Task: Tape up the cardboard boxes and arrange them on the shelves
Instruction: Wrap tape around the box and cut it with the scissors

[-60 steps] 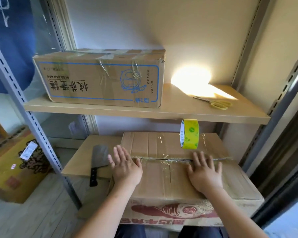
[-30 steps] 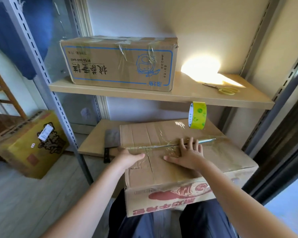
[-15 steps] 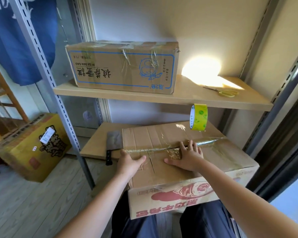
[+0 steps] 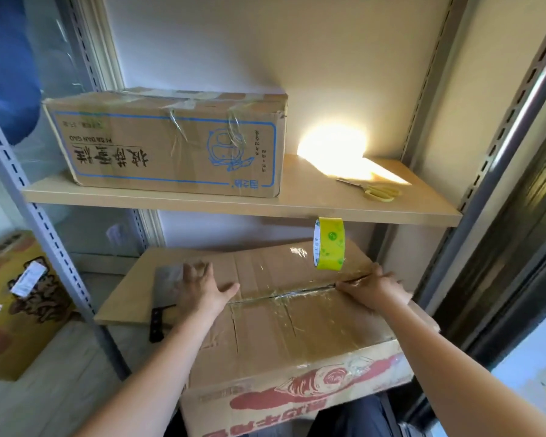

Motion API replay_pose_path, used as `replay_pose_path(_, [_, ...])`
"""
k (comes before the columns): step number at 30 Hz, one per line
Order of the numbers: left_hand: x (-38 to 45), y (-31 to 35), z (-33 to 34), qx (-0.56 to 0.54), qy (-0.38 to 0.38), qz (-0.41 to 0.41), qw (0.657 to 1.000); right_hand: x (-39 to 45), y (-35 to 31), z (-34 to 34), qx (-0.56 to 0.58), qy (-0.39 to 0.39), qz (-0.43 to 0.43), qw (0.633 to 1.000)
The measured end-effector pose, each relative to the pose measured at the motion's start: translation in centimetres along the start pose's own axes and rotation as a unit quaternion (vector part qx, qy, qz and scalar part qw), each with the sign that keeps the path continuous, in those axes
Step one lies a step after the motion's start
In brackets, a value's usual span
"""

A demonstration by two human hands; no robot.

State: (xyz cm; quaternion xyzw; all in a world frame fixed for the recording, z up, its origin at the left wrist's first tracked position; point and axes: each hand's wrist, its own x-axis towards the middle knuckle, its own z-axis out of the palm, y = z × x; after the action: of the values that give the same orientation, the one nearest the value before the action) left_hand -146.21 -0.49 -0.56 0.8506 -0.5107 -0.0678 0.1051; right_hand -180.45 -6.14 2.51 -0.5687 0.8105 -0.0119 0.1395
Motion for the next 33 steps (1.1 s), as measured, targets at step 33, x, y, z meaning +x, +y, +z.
replay_pose_path(33, [-13.2, 15.0, -12.6, -0.52, -0.018, 0.293, 0.802, -10.4, -7.3, -11.9, 0.569, -0.221, -0.152, 0.777])
